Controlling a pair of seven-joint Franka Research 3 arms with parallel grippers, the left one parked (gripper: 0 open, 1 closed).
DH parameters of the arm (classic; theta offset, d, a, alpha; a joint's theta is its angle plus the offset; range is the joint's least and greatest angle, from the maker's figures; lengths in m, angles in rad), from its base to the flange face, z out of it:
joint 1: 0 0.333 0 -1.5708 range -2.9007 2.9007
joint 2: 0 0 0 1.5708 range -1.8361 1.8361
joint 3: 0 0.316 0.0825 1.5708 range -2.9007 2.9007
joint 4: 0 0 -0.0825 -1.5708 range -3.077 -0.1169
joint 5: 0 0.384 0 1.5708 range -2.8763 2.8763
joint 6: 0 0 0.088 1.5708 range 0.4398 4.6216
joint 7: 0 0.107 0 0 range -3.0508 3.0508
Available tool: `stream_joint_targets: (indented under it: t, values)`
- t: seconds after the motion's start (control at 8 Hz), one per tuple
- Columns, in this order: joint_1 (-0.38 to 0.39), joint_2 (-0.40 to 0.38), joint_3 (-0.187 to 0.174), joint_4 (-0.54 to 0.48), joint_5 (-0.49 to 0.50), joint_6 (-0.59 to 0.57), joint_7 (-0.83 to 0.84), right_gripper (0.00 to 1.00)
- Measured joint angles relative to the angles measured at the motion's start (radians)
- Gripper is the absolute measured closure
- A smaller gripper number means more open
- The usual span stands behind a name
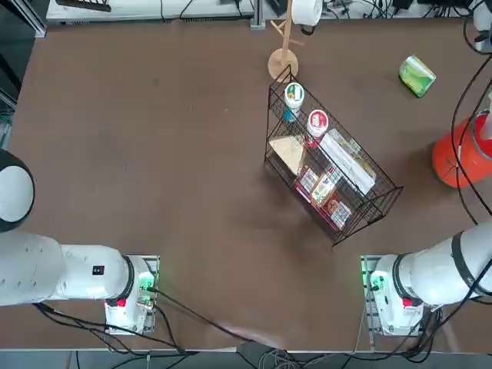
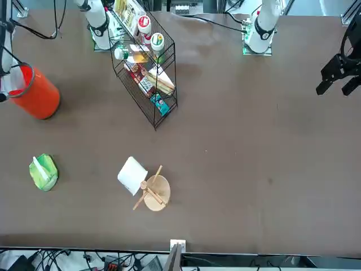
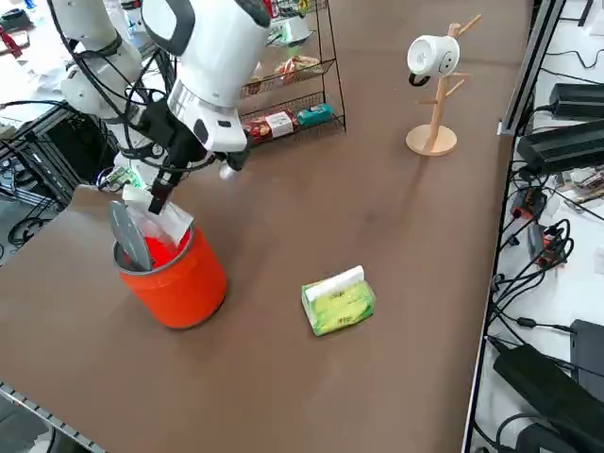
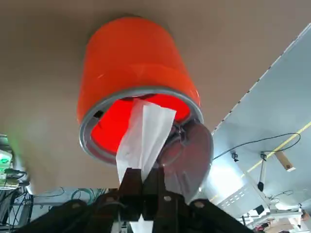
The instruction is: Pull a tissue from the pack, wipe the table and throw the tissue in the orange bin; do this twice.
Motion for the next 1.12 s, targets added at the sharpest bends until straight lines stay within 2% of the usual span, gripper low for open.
stream_joint_targets:
  t: [0.25,0.38,0.75,0.88,1.0,1.12]
  values:
    - [-0.019,0.006,0.000,-0.036,0.000,0.052,0.000,0.93]
    - [-0.027,0.006,0.000,-0.042,0.000,0.060,0.000,0.82]
    - [-0.028,0.000,0.003,-0.035,0.010,0.068,0.000,0.31]
    - [-0.027,-0.006,0.004,-0.028,0.028,0.068,0.000,0.10]
    - [-0.027,-0.012,0.004,-0.021,0.042,0.068,0.000,0.00]
    - [-0.028,-0.018,0.004,-0.019,0.046,0.068,0.000,0.00]
